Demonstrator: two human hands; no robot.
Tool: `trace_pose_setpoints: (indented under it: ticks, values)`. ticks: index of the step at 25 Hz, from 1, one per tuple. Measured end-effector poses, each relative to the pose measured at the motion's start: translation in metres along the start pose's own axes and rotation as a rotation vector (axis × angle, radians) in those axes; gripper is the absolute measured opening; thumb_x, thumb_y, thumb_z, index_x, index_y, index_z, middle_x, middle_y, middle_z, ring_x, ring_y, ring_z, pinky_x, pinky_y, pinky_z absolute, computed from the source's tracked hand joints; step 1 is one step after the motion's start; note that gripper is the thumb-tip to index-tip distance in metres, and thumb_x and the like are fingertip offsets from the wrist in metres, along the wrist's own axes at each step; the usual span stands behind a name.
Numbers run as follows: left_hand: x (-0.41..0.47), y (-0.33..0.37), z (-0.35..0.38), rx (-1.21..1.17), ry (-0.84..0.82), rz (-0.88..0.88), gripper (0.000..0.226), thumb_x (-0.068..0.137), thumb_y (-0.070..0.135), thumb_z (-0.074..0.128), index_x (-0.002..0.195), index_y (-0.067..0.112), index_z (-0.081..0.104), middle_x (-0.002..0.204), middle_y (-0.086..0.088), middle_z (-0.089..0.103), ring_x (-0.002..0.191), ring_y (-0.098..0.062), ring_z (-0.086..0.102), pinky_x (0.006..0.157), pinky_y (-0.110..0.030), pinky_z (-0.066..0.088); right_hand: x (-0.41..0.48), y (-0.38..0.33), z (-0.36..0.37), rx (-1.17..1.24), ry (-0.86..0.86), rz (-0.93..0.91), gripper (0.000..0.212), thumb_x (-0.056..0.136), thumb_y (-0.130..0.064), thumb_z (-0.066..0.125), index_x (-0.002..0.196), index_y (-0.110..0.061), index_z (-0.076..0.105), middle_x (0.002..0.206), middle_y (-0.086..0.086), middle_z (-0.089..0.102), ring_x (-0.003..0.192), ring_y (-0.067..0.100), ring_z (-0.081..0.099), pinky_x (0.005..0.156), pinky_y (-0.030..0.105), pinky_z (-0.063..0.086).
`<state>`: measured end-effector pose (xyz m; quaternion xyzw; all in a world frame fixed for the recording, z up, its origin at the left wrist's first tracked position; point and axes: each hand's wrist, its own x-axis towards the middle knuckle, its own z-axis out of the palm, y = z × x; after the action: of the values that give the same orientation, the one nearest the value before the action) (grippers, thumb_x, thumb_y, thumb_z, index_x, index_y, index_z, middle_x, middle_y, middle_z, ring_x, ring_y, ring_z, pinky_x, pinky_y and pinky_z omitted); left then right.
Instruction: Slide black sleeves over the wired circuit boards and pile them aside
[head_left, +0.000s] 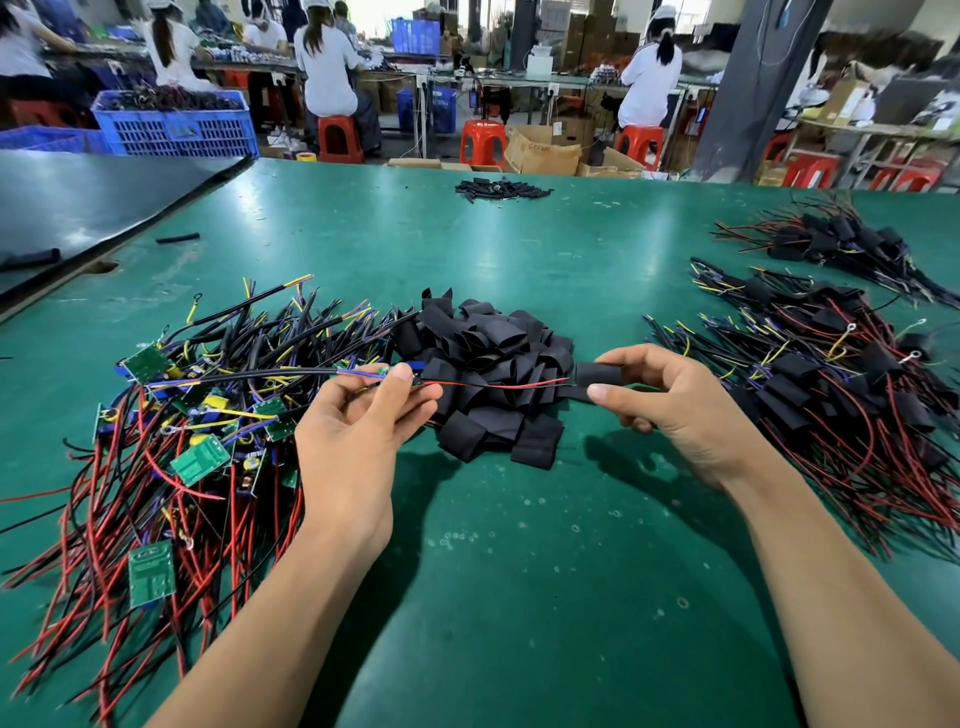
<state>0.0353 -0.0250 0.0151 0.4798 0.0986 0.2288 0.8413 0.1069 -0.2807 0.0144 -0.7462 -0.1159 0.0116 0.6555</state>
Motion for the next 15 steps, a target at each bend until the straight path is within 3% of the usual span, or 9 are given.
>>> trace_pose_setpoints:
  ticks: [9,15]
  values:
    - [0.0008,-0.0015,-0.0004,0.006,0.002,0.008,0.014,0.093,0.006,0.066,0.086,0.010,0.054,0.070,-0.002,0.069,0.079,-0.028,0.075,0.073,-0.028,0.059,0.0002,0.0008,0.0001,0.052,-0.135,0.028,0.039,0.063,-0.037,0.086,0.100,-0.026,0.075,0.086,-0.003,0.072,0.060,0.010,0.052,0.052,0.016,0.039]
    - [0.0015,-0.0016,-0.0018,0.008,0.003,0.009,0.013,0.093,0.006,0.066,0.088,0.010,0.054,0.071,-0.002,0.070,0.081,-0.029,0.075,0.074,-0.028,0.059,-0.0005,0.0032,-0.0068,0.168,-0.194,0.112,0.034,0.069,-0.024,0.086,0.102,-0.021,0.078,0.097,0.011,0.066,0.064,0.011,0.053,0.052,0.017,0.039]
